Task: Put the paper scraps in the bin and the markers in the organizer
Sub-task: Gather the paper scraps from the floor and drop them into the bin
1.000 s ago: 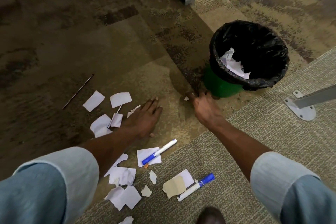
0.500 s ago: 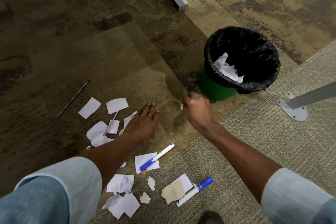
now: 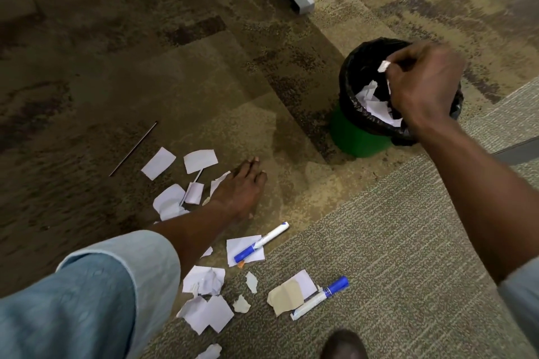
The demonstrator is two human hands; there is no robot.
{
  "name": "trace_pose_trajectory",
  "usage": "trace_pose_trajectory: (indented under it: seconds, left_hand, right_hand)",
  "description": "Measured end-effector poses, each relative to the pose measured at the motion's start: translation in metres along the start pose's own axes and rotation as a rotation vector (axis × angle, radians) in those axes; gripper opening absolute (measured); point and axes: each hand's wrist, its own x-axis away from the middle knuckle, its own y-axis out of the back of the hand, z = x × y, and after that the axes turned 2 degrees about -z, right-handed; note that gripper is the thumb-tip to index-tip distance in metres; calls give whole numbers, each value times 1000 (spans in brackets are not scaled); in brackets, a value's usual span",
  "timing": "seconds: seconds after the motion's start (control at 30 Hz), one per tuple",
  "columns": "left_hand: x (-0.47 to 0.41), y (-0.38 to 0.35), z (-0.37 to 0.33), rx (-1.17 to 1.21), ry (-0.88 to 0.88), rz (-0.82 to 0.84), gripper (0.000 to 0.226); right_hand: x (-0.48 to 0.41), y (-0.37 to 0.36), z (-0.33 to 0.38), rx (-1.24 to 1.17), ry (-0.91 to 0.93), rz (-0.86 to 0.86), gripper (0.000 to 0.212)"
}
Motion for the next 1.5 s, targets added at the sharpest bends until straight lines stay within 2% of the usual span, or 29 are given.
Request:
trace_pose_trajectory:
  seconds: [0.17, 0.27, 0.37, 0.5, 0.6, 0.7, 0.8, 0.9, 0.97, 1.07, 1.13, 1.23, 1.37, 1.5]
  left_hand:
    - [2, 12, 0, -38, -33, 53, 102]
    - [6, 26, 5, 9, -44, 80, 89]
    - [13, 51, 19, 11, -130, 63, 76]
    - [27, 98, 46, 2, -206, 44, 63]
    - [46, 116, 73, 60, -158, 48, 54]
    - [75, 103, 105, 171, -80, 48, 47]
    - [103, 61, 126, 182, 34, 28, 53]
    - [125, 14, 127, 285, 199, 17, 87]
    - [132, -13, 121, 357, 274, 24, 109]
    - [133, -46, 111, 353, 334, 31, 129]
    - [132, -60, 103, 277, 376, 43, 132]
    - [132, -68, 90, 204, 411, -39, 121]
    - [138, -70, 76, 192, 340, -224, 79]
    - [139, -71, 72, 263, 299, -284, 52]
  right_hand:
    - [7, -6, -8, 104, 79, 35, 33]
    - [14, -8, 5, 127, 212, 15, 32]
    - [23, -8, 29, 101, 378, 36, 28]
    - [43, -9, 72, 126, 664, 255, 22]
    - [66, -16, 94, 185, 826, 490, 20]
    - [95, -36, 105, 287, 911, 716, 26]
    - [121, -67, 114, 411, 860, 906, 35]
    - [144, -104, 119, 479, 823, 1047, 44]
    - [159, -130, 121, 413, 682, 1121, 68]
    - [184, -162, 128, 370, 589, 1181, 96]
    - [200, -176, 131, 341, 598, 1161, 99]
    - [213, -184, 129, 322, 617, 1070, 84]
    - [227, -178, 120, 305, 669, 977, 51]
    - [236, -173, 116, 225, 667, 923, 45]
